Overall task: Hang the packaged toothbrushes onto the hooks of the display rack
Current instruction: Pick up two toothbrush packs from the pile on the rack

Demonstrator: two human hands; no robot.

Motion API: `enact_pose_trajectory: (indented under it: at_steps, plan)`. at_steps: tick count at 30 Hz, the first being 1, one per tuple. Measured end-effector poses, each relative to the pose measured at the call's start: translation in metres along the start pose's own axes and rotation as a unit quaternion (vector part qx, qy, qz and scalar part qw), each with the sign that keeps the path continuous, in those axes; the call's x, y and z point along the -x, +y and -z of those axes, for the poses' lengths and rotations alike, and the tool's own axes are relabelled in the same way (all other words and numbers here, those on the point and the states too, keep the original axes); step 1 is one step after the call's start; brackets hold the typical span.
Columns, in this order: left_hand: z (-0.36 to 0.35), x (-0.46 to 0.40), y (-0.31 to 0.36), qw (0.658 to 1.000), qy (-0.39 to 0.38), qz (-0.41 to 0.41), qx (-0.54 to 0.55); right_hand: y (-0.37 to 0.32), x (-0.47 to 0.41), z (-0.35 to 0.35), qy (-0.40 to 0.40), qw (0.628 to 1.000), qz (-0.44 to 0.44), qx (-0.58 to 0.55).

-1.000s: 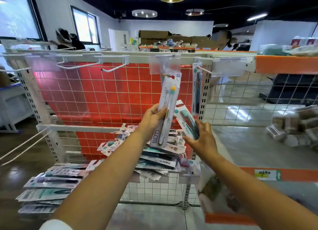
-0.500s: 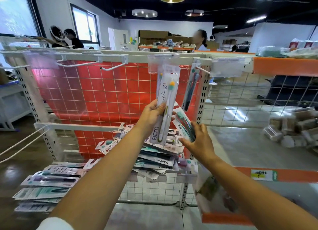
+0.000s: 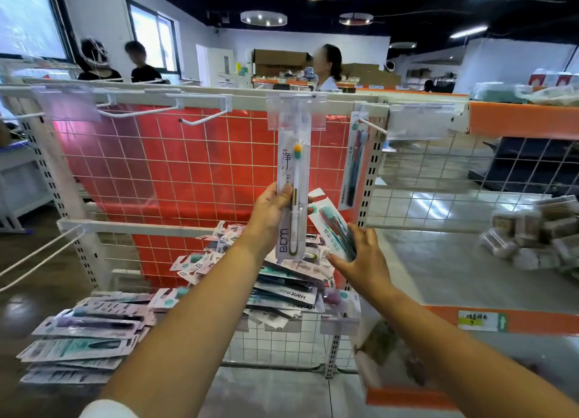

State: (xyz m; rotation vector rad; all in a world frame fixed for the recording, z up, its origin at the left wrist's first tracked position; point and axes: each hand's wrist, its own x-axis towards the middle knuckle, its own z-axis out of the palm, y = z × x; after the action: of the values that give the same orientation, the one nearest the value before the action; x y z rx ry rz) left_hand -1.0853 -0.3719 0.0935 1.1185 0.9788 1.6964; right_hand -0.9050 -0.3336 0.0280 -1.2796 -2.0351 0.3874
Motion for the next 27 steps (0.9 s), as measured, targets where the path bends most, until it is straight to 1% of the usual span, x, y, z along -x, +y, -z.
enact_pose_trajectory:
  at_steps: [2, 7, 12, 14, 19, 27]
  plan:
    - [-0.001, -0.005, -0.004, 1.000, 0.009, 0.003, 0.004, 0.003, -0.001, -0.002, -0.001, 1.000, -0.001, 0.005]
    - [-0.001, -0.026, -0.010, 0.998, 0.040, 0.040, 0.019, 0.014, -0.004, -0.008, -0.001, 1.000, -0.011, 0.023]
    - [0.003, -0.050, -0.016, 0.999, 0.018, 0.035, 0.015, 0.027, -0.015, -0.015, -0.012, 0.999, -0.036, 0.037]
    - [0.005, -0.060, -0.017, 0.999, 0.014, 0.035, 0.009, 0.032, -0.021, -0.019, -0.015, 0.998, -0.047, 0.033]
    - [0.009, -0.088, -0.022, 0.997, 0.047, 0.059, 0.010, 0.041, -0.039, -0.028, -0.021, 0.997, -0.067, 0.015]
    - [0.015, -0.123, -0.029, 0.996, 0.060, 0.060, -0.004, 0.046, -0.065, -0.035, -0.013, 0.998, -0.063, -0.009]
